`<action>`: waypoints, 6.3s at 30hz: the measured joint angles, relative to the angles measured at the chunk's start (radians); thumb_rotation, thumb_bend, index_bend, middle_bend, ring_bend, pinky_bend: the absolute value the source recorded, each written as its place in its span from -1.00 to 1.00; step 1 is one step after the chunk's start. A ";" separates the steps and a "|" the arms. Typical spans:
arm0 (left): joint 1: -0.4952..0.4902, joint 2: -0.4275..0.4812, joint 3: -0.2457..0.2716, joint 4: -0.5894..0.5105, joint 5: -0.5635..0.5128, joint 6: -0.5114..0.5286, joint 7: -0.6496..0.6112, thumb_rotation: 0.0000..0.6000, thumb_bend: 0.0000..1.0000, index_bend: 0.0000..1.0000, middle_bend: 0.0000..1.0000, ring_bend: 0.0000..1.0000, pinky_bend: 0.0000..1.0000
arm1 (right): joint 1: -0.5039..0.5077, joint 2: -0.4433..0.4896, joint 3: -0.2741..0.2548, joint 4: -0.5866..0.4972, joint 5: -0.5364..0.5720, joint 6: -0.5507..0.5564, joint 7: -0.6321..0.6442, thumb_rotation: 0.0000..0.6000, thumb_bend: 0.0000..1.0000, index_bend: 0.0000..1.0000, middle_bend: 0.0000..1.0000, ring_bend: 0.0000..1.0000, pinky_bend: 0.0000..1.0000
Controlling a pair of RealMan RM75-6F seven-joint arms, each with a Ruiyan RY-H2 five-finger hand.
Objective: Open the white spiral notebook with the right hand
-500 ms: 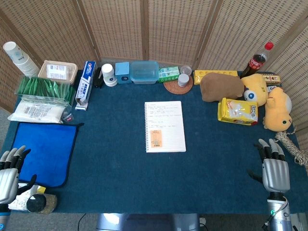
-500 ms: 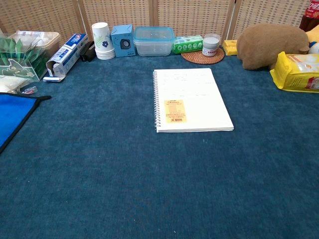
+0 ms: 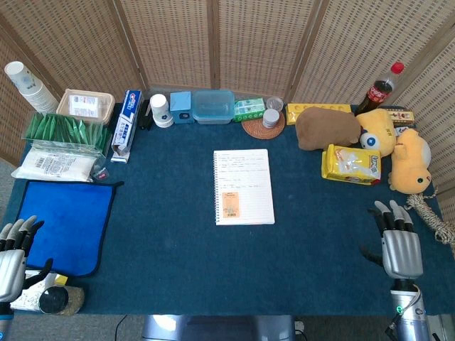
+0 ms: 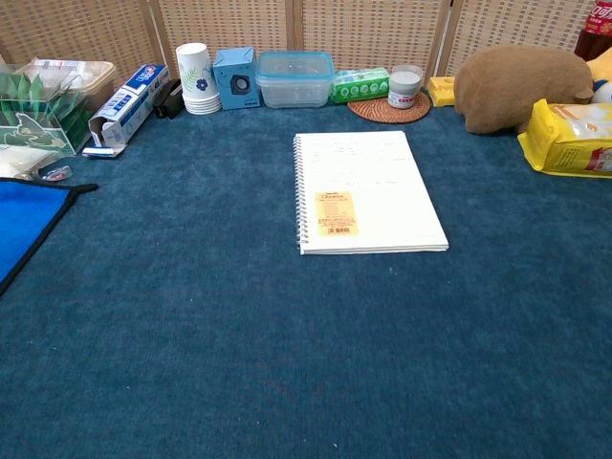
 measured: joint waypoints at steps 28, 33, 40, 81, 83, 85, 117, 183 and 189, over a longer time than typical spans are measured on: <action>-0.090 0.067 -0.043 -0.113 0.014 -0.071 0.084 1.00 -0.39 -0.57 -0.83 -0.95 -1.00 | 0.431 -0.293 0.095 0.221 0.003 -0.411 -0.046 1.00 -0.85 -0.58 -0.62 -0.91 -0.74; -0.095 0.064 -0.044 -0.110 0.004 -0.077 0.086 1.00 -0.39 -0.57 -0.83 -0.95 -1.00 | 0.481 -0.362 0.095 0.339 0.003 -0.428 -0.020 1.00 -0.85 -0.60 -0.62 -0.91 -0.74; -0.098 0.056 -0.042 -0.097 -0.001 -0.081 0.073 1.00 -0.39 -0.57 -0.83 -0.95 -1.00 | 0.502 -0.398 0.074 0.424 0.005 -0.435 0.019 1.00 -0.85 -0.63 -0.62 -0.91 -0.74; -0.103 0.036 -0.031 -0.060 0.000 -0.075 0.042 1.00 -0.39 -0.57 -0.83 -0.95 -1.00 | 0.500 -0.403 0.021 0.474 0.040 -0.416 0.021 1.00 -0.85 -0.65 -0.62 -0.91 -0.74; -0.103 0.036 -0.031 -0.061 0.000 -0.075 0.043 1.00 -0.39 -0.57 -0.83 -0.95 -1.00 | 0.501 -0.404 0.019 0.475 0.040 -0.417 0.021 1.00 -0.85 -0.65 -0.62 -0.91 -0.74; -0.102 0.037 -0.030 -0.061 -0.001 -0.074 0.043 1.00 -0.39 -0.57 -0.83 -0.95 -1.00 | 0.504 -0.406 0.018 0.477 0.038 -0.417 0.022 1.00 -0.85 -0.65 -0.62 -0.91 -0.74; -0.103 0.034 -0.029 -0.065 0.000 -0.068 0.049 1.00 -0.39 -0.58 -0.83 -0.95 -1.00 | 0.514 -0.413 0.006 0.504 0.036 -0.414 0.042 1.00 -0.85 -0.66 -0.62 -0.91 -0.74; -0.064 0.032 -0.014 -0.005 0.013 -0.025 -0.042 1.00 -0.39 -0.58 -0.83 -0.95 -1.00 | 0.548 -0.431 0.038 0.450 0.056 -0.410 -0.060 1.00 -0.87 -0.67 -0.63 -0.91 -0.74; -0.057 0.030 -0.014 0.010 0.015 -0.017 -0.062 1.00 -0.39 -0.58 -0.83 -0.95 -1.00 | 0.566 -0.459 0.081 0.454 0.076 -0.389 -0.060 1.00 -0.87 -0.67 -0.63 -0.89 -0.74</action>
